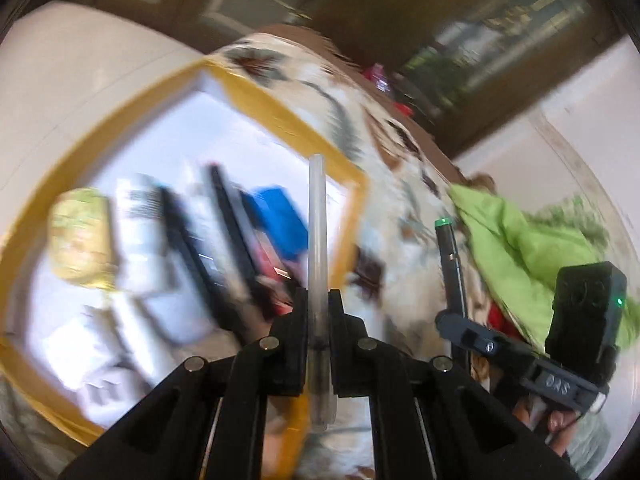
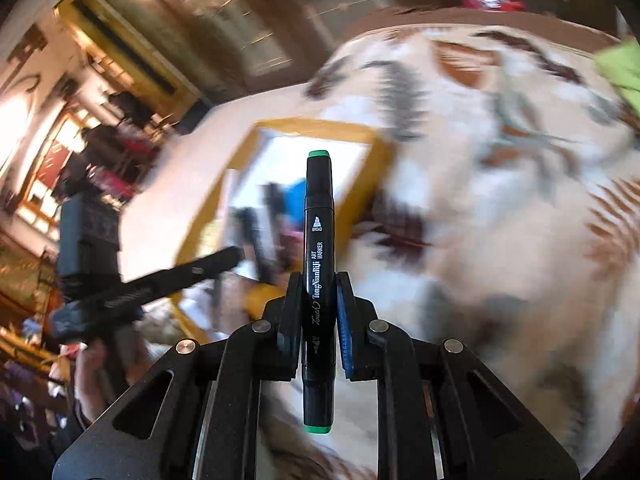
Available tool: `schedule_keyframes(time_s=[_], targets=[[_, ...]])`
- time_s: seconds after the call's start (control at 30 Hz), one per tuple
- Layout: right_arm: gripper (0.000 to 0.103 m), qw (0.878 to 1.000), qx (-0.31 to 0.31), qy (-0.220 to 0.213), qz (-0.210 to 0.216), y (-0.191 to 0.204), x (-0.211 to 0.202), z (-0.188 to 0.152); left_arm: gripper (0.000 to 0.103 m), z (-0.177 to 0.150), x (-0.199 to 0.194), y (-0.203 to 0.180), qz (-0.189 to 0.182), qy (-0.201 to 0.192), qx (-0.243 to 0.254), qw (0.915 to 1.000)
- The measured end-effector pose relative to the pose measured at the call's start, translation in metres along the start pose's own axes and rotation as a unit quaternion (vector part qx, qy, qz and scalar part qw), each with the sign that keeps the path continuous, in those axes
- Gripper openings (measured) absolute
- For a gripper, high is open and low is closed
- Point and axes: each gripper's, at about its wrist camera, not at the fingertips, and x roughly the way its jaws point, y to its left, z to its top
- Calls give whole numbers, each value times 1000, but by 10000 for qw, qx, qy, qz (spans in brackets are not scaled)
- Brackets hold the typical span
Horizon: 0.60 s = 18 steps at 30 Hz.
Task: Organize rigid objects
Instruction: 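Carry the green-capped marker with the right tool while the left tool carries the tube into the tray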
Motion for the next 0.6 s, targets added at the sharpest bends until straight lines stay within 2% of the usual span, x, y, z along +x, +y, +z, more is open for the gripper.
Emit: schedule_keyframes(time_s=[0.07,0.13,0.23,0.43,0.6], targets=[[15,9999,-21,122,94,15,21,11,7,7,-4,19,74,-10,-182,9998],[15,9996,-18,236,156,27,43,14,7,8,0,29,-4,7,-375,9993],[15,9991,88,353,205,39,69,13,7,8,12,36,45,180,-446,9988],[15,9984,-255,487,-108,59,102,24,7,21,24,44,132,147,-521,9984],[15,9986,-208,421,-255,52,122,49,7,34,36,52,196,231,-553,9980]])
